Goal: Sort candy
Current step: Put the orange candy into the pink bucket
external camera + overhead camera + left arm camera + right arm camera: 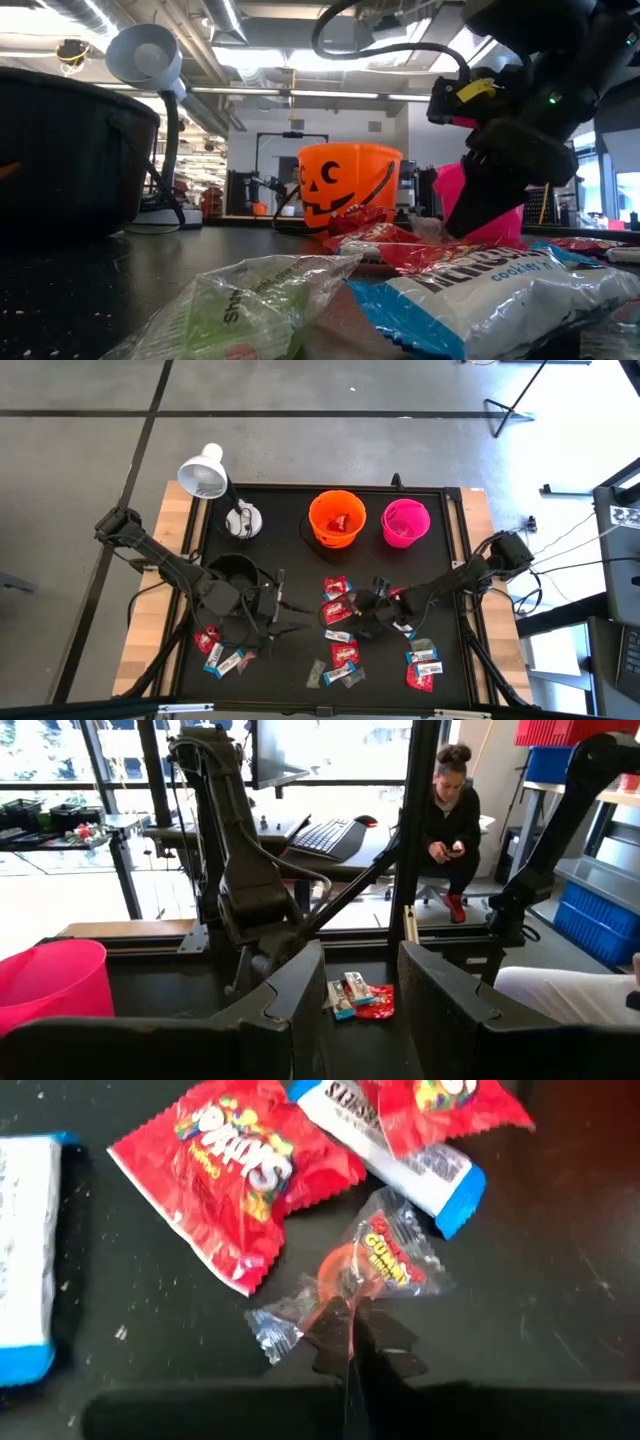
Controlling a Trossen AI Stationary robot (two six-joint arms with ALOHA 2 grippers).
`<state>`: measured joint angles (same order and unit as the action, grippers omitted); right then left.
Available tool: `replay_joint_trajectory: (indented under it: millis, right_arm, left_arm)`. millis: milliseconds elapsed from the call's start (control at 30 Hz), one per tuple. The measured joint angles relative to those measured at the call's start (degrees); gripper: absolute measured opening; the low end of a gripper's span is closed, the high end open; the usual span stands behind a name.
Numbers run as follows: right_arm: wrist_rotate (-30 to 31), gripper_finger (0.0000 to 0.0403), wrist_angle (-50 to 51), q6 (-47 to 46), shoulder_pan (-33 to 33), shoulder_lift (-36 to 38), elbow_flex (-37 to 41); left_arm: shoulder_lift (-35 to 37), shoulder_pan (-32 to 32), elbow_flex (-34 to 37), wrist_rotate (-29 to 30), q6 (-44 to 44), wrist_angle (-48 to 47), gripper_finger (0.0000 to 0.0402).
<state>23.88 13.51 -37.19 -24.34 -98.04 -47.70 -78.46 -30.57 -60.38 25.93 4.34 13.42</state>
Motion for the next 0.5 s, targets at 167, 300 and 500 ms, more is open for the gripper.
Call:
replay_joint_trajectory:
  millis: [167,300,500]
  right_arm:
    - [-0.7,0.0009,3.8,0.2,0.0,6.1,0.1]
    - [4.1,0.0005,10.0,0.1,0.0,13.8,0.1]
    - [18.0,0.0002,18.1,-0.8,0.0,26.9,0.0]
  left_arm:
    - [0.0,-0.1,0.0,0.0,0.0,0.0,0.0121]
    - [0.0,-0.1,0.0,0.0,0.0,0.0,0.0121]
    - [0.0,-0.1,0.0,0.0,0.0,-0.1,0.0121]
